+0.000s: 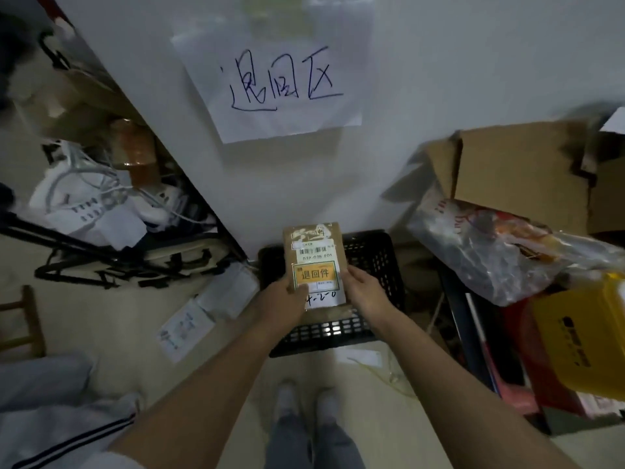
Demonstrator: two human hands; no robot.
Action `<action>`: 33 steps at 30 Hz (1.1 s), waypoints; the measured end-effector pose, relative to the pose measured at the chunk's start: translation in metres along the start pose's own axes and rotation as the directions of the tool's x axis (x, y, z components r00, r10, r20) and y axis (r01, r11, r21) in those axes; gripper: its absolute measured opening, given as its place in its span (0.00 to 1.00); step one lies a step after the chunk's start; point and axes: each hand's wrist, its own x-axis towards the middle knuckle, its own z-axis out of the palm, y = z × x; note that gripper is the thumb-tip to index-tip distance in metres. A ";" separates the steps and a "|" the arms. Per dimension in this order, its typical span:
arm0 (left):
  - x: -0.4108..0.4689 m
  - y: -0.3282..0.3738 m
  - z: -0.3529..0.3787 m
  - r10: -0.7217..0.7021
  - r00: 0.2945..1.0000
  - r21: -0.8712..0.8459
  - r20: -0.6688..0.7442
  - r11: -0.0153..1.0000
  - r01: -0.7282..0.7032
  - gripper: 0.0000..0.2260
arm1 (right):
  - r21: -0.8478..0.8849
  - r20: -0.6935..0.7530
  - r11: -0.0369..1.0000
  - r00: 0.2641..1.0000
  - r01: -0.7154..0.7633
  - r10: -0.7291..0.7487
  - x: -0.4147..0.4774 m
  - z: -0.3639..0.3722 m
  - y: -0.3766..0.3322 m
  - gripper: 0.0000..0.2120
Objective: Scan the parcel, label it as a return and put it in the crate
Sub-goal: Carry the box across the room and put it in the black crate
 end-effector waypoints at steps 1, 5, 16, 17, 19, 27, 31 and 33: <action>0.012 -0.012 0.006 -0.054 0.998 -0.096 0.019 0.994 0.056 0.15 | 0.022 0.023 1.000 1.000 -0.015 0.014 0.013 0.006 0.012 0.16; 0.064 -0.052 0.029 -0.233 0.967 -0.393 0.103 0.883 0.254 0.10 | 0.095 0.040 0.993 0.997 -0.073 0.069 0.065 0.023 0.063 0.15; 0.166 -0.158 0.103 -0.369 0.912 -0.395 0.179 0.822 0.410 0.11 | 0.058 0.017 0.971 0.973 -0.232 0.231 0.186 0.051 0.191 0.17; 0.171 -0.168 0.110 -0.384 0.905 -0.403 0.182 0.811 0.425 0.11 | 0.047 0.013 0.969 0.970 -0.244 0.244 0.194 0.054 0.203 0.16; 0.179 -0.189 0.123 -0.407 0.890 -0.393 0.205 0.799 0.455 0.11 | 0.016 0.005 0.960 0.960 -0.280 0.280 0.205 0.060 0.226 0.16; 0.221 -0.245 0.143 -0.441 0.880 -0.384 0.175 0.792 0.474 0.15 | 0.007 0.003 0.960 0.960 -0.279 0.279 0.245 0.100 0.265 0.19; 0.240 -0.260 0.147 -0.457 0.878 -0.375 0.146 0.795 0.476 0.16 | -0.034 0.013 0.961 0.962 -0.273 0.274 0.259 0.107 0.269 0.17; 0.245 -0.263 0.150 -0.458 0.874 -0.391 0.161 0.784 0.482 0.11 | 0.005 0.006 0.955 0.955 -0.295 0.295 0.265 0.105 0.273 0.17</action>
